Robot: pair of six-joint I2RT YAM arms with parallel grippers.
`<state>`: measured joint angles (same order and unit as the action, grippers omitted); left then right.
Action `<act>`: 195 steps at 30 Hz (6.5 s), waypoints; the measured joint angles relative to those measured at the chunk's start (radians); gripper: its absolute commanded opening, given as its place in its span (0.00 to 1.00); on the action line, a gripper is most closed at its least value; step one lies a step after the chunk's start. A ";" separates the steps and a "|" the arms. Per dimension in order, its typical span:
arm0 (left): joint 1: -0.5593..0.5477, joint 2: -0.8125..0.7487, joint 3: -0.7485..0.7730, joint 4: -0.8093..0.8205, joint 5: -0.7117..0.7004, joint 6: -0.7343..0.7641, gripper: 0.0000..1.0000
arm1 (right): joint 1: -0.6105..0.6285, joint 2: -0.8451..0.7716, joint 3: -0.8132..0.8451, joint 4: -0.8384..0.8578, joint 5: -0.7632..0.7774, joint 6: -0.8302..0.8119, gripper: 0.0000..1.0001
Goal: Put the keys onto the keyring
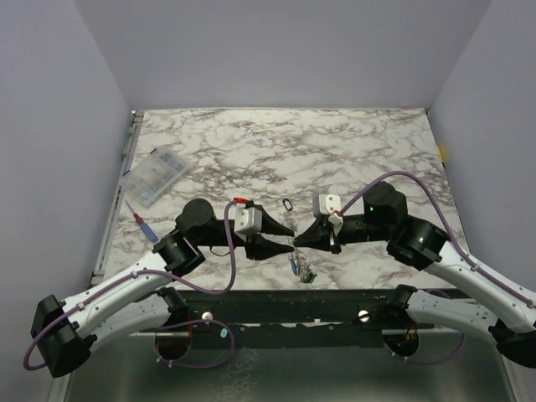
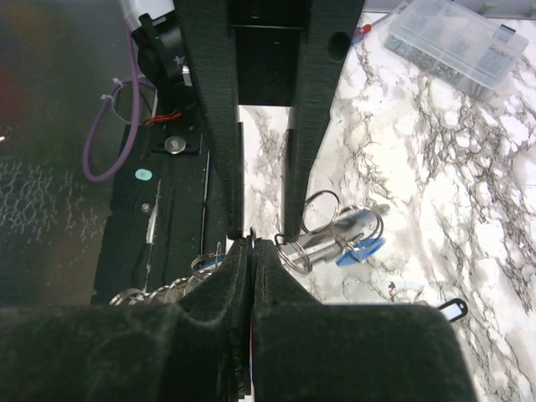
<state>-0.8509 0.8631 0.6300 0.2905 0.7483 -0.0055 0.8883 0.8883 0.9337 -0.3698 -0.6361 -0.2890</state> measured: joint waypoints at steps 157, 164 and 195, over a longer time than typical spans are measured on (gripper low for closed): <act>-0.531 0.763 0.307 -0.600 -1.286 -0.552 0.60 | -0.301 0.023 -0.343 -0.014 0.817 0.943 0.68; -0.544 0.826 0.362 -0.664 -1.337 -0.588 0.56 | -0.301 0.010 -0.348 -0.019 0.803 0.943 0.68; -0.558 0.903 0.402 -0.732 -1.313 -0.662 0.08 | -0.301 -0.014 -0.358 -0.022 0.784 0.940 0.67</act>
<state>-1.4094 1.7657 1.0321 -0.4412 -0.5652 -0.6674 0.5869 0.8745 0.5755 -0.3916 0.1482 0.6506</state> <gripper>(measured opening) 0.317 0.678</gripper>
